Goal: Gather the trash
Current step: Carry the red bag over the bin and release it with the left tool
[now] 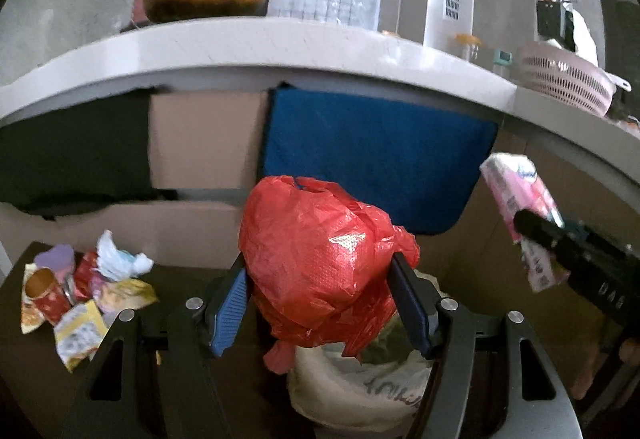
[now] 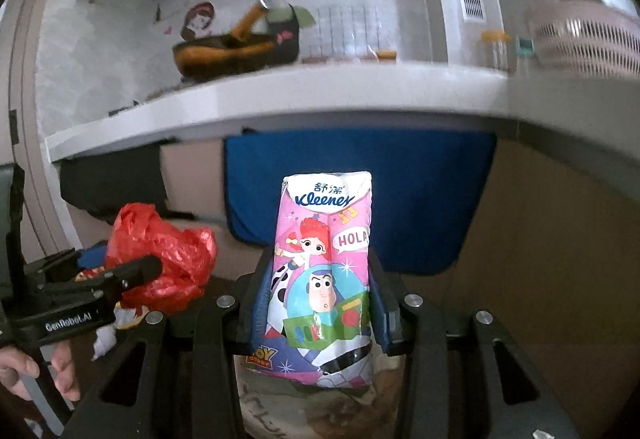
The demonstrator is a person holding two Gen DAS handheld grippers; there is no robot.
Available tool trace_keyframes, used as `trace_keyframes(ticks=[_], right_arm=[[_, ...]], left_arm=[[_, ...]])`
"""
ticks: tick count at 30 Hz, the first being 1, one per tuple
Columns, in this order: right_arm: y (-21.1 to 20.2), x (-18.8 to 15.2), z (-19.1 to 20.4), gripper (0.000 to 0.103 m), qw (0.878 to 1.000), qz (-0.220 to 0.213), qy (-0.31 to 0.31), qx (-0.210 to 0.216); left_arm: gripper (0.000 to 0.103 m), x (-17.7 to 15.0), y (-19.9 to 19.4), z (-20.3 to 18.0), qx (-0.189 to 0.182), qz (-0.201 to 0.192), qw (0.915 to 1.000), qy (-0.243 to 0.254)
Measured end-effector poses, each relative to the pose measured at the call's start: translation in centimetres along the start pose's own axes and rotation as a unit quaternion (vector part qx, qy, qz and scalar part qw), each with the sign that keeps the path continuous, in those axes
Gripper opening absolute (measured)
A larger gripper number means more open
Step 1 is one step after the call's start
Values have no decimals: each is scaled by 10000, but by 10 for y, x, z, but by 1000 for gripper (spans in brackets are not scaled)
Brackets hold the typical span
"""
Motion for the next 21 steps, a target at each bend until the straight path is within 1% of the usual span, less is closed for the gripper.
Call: trace_keyframes(ticks=[7,12,17,19,20,21], right_arm=[[30,-36,-26,39,9988,380,312,10],[46,-47,-38,39,9975,556,425,15],[61,-55,-48,40,9960,722,527,30],[66,-57,-51,43,9950,746,646,121],[69,-58,-52,47,9942,747,741,208],[72,-60,-54,58,9932,740,843,320]], left_arm=[[67,-18,36,-14,-68,400,9991,118],[67,-32,63,-18,-138,695,9974,119],[67,-42,82,-18,-191,868,9960,134],[68,-46,91,-18,-338,979,9945,133],[69,-48,95,-19,-509,1056,9931,109],[71,-51,100,-20,-746,1114,9909,83]])
Point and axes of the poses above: each gripper's, at about its wrist camera, not at the fingertips, and y roughly the way its jaws point, z to its left, x to its top, the point moved 6 cm from there along y, roughly the way its jaws point, and after that the axes turned 9 degrees about x, right-handed, at the moved point
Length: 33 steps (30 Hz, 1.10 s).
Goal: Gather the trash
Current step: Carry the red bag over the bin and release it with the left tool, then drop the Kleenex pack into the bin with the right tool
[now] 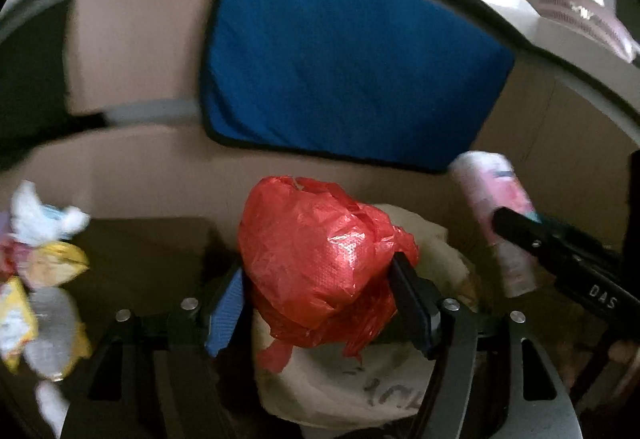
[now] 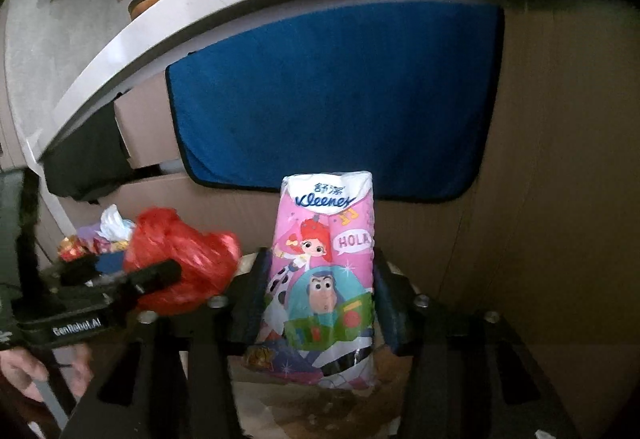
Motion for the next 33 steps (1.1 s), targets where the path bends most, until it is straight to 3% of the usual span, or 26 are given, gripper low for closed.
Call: trace_keyframes(ticks=[2,5,8,12,16,18,23,26,30,33], right_arm=[[4,-1,-4,70,9997,-43,168,154],[9,-4,-8,71,9997,-16,247,50],[10,-9,-9,71,9997,5,244,-16],[6,-10,-10,71,9996,-45,190,-212],[-4,-7,-12,71,9990,-142,198,-367],[-10,-3,-12,70,9982,-256,214,-495],[-27,10,-12,71,9961,-558,337,-591],[-36,16,-7,71,9952,-719,306,-583],[-43,21,6,72,9957,-805,373,-253],[-44,22,23,72,9966,-763,307,-11]], left_arm=[[73,-3,7,-1,-336,83,9994,52],[74,-9,15,-1,-236,228,9993,205],[74,-11,16,5,-276,305,9992,13],[74,-11,13,12,-569,289,9976,-269],[75,-6,1,10,-1299,222,9902,-462],[76,-2,1,8,-1387,222,9889,-481],[76,8,-3,18,-1288,57,9897,-631],[76,10,-12,16,-1332,-41,9902,-419],[76,10,-28,32,-723,-209,9968,-258],[76,4,-43,65,-97,-340,9987,-373]])
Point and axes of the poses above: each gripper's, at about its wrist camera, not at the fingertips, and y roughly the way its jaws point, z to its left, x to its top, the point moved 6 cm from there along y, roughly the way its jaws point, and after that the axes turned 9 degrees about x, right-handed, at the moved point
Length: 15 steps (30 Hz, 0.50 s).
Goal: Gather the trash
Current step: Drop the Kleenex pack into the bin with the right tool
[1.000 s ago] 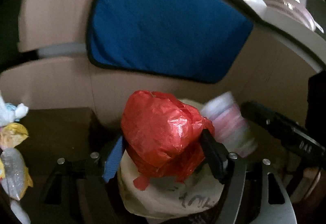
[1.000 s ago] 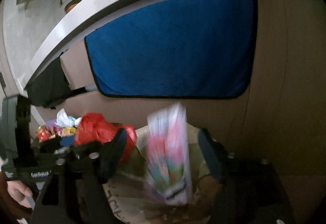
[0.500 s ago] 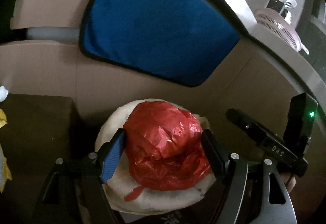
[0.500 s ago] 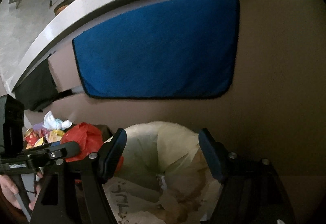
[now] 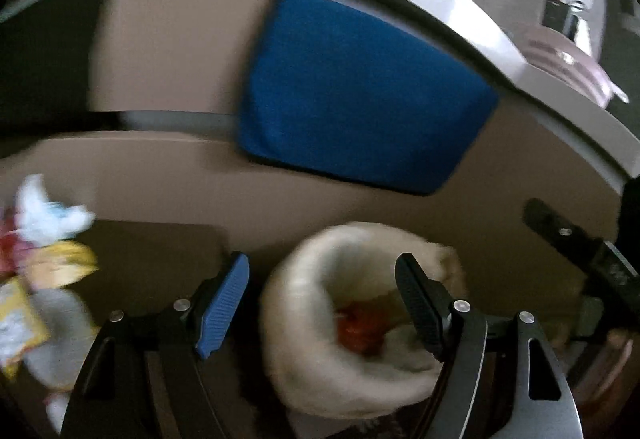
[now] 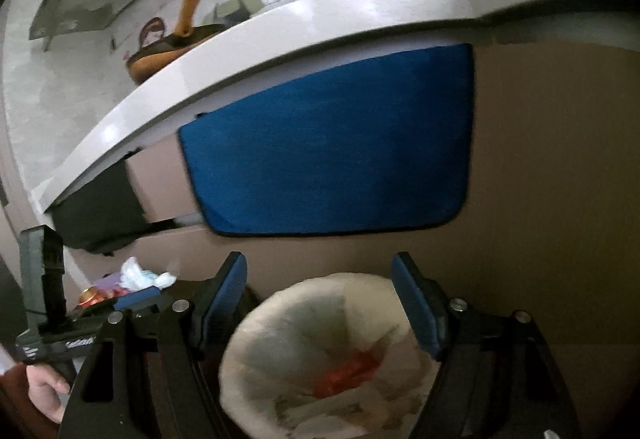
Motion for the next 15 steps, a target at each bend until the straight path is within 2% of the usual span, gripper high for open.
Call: trace_keyframes(ticks=[4,8,11,13,15], right_arm=[[9,-7,32,72,9992,168,-195,302],[29,-19,75,72,9957,439,-430,686],[48,-30,107,71,9924,614,-538,924],[63,-38,128,67,9901,748,-655,986],[74,-46,144,64,9886,837,-781,979]], left_arm=[[76,-6,-27,58,869,-187,9960,-121],[76,-10,-60,139,1597,-274,9844,-678],[75,-23,-79,211,1951,-138,9700,-1446],[74,-29,-86,242,2121,-68,9616,-1737],[73,-36,-90,275,2105,-46,9554,-2072]])
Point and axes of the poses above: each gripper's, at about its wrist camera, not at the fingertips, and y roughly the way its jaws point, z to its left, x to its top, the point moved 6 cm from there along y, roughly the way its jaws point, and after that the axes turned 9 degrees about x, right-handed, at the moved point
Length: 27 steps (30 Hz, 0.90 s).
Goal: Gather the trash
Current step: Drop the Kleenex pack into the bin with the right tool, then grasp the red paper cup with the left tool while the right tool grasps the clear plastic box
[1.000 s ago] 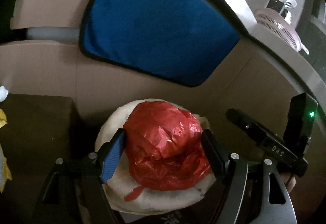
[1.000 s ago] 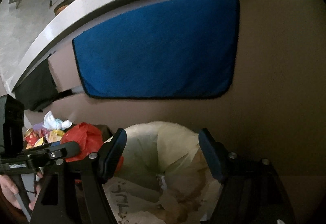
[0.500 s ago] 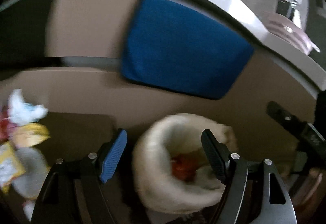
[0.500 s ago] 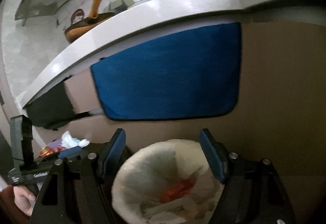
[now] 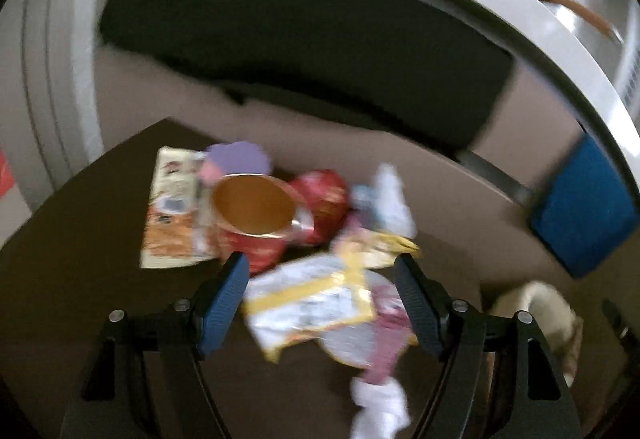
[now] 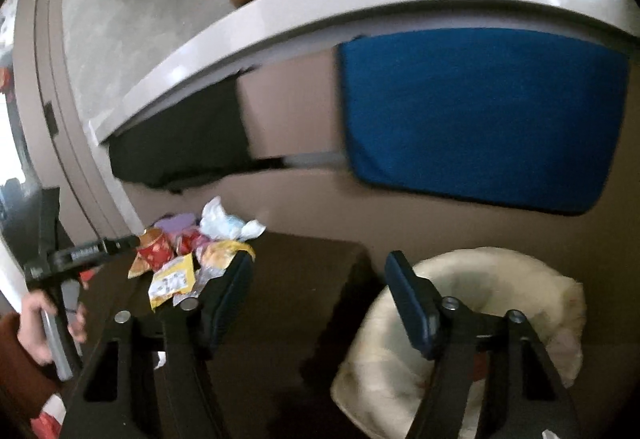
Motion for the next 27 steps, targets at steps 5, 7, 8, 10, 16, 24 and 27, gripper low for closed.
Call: trace_keyframes(ticks=[5,7,8,10,16,24,27], right_arm=[[46,-16,34,62,9986,454,-239,159],[62,-23,43,62,9971,655,-275,256],[70,-27,47,62,9962,756,-294,305],[83,-34,54,61,9946,925,-346,333],[104,-48,72,57,9899,1226,-616,361],[130,-52,106,57,9837,1465,-783,690],[146,-53,120,57,9820,1538,-777,768]], left_arm=[[72,15,32,35,24,279,9983,-515],[72,20,50,45,50,418,9966,-706],[71,22,58,49,80,485,9957,-786],[63,24,75,55,95,638,9937,-916],[35,6,92,59,-300,965,9904,-945],[10,-28,28,87,-303,484,9973,-471],[8,-41,1,94,-238,264,9991,-210]])
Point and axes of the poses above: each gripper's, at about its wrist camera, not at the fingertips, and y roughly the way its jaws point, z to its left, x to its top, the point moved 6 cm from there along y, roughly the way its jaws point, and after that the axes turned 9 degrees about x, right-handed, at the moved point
